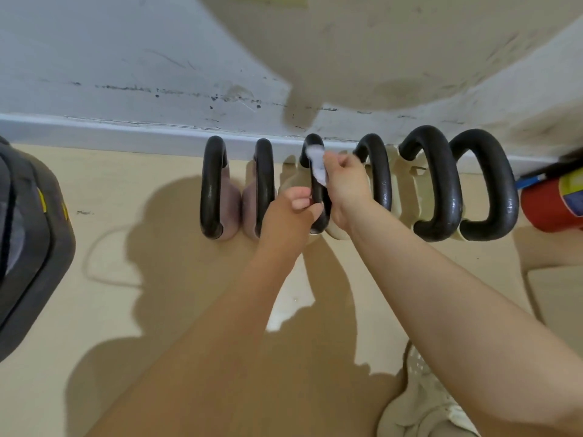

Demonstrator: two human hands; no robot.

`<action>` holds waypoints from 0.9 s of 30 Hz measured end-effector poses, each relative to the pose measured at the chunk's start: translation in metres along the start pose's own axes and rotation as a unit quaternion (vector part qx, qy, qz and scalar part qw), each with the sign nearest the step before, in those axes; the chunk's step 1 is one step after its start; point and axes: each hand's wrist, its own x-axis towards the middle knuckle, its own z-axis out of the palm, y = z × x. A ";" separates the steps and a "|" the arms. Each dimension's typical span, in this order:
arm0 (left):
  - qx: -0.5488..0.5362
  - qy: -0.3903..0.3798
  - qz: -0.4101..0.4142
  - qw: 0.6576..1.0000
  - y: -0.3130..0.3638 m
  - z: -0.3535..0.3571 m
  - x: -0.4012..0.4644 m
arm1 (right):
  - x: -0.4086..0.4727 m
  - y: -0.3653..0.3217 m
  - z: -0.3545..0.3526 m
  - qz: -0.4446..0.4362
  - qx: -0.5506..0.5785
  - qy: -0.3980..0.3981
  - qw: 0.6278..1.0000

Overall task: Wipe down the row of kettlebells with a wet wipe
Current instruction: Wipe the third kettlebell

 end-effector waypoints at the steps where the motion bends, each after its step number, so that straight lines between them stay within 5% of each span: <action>1: -0.001 0.008 0.008 1.000 0.001 0.002 -0.002 | -0.003 0.004 0.000 0.028 -0.011 -0.001 1.000; 7: 0.038 0.000 0.038 0.999 0.000 0.001 0.003 | -0.007 -0.011 -0.017 0.055 -0.075 -0.055 0.994; 13: 0.026 -0.022 0.019 0.999 0.004 -0.008 0.005 | -0.023 0.021 -0.016 -0.049 -0.051 -0.088 0.994; 18: -0.048 -0.020 -0.028 0.998 0.002 -0.003 0.003 | -0.049 0.067 -0.029 -0.165 -0.093 -0.088 0.978; 27: -0.241 0.015 -0.098 0.965 -0.015 -0.001 -0.012 | -0.042 0.063 -0.011 -0.214 -0.083 -0.057 0.972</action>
